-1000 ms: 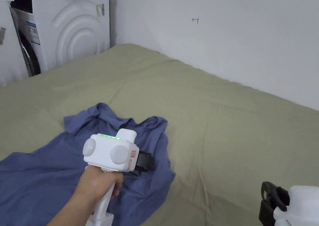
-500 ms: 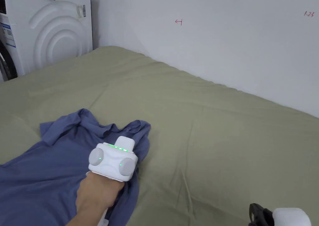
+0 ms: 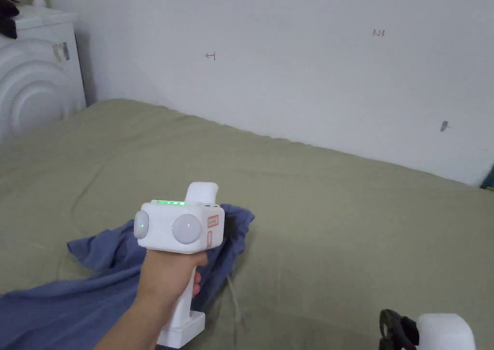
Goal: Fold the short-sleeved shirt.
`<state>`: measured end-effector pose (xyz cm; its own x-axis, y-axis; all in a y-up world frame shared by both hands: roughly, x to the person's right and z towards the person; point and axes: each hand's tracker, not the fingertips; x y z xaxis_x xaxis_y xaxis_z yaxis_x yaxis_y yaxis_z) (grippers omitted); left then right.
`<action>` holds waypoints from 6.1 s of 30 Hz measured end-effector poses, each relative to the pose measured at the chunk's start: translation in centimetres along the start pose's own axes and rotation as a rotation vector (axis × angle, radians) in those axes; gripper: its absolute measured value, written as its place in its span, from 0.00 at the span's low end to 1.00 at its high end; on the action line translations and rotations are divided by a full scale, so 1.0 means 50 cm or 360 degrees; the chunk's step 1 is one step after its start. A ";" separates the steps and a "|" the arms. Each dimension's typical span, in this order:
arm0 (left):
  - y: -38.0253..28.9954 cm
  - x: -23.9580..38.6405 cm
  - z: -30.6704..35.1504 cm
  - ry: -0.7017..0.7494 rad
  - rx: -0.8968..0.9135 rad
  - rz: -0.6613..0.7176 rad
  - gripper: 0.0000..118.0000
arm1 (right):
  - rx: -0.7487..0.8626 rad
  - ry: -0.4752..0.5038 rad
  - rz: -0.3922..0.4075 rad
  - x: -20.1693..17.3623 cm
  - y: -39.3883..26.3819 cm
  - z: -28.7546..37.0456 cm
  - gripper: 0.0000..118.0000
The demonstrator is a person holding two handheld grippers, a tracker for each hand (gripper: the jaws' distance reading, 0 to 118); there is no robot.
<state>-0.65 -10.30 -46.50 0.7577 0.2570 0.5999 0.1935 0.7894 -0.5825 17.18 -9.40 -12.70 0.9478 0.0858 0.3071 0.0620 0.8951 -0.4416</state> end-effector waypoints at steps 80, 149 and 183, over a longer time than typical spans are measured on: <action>-0.087 -0.099 -0.224 0.0254 -0.0364 -0.0325 0.00 | -0.0261 -0.0277 -0.0227 0.265 -0.175 0.043 0.00; 0.676 0.106 0.471 0.0420 0.0761 -0.0147 0.00 | 0.0210 -0.0447 -0.0386 0.667 0.831 0.249 0.04; 0.297 -0.020 -0.006 0.0332 0.0330 -0.0129 0.00 | -0.0060 -0.0451 -0.0645 0.699 0.338 -0.170 0.04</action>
<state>1.63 1.00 -55.93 0.8608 0.0856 0.5016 0.1433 0.9051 -0.4004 54.02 5.01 -16.62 0.7232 -0.1455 0.6752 0.4242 0.8650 -0.2679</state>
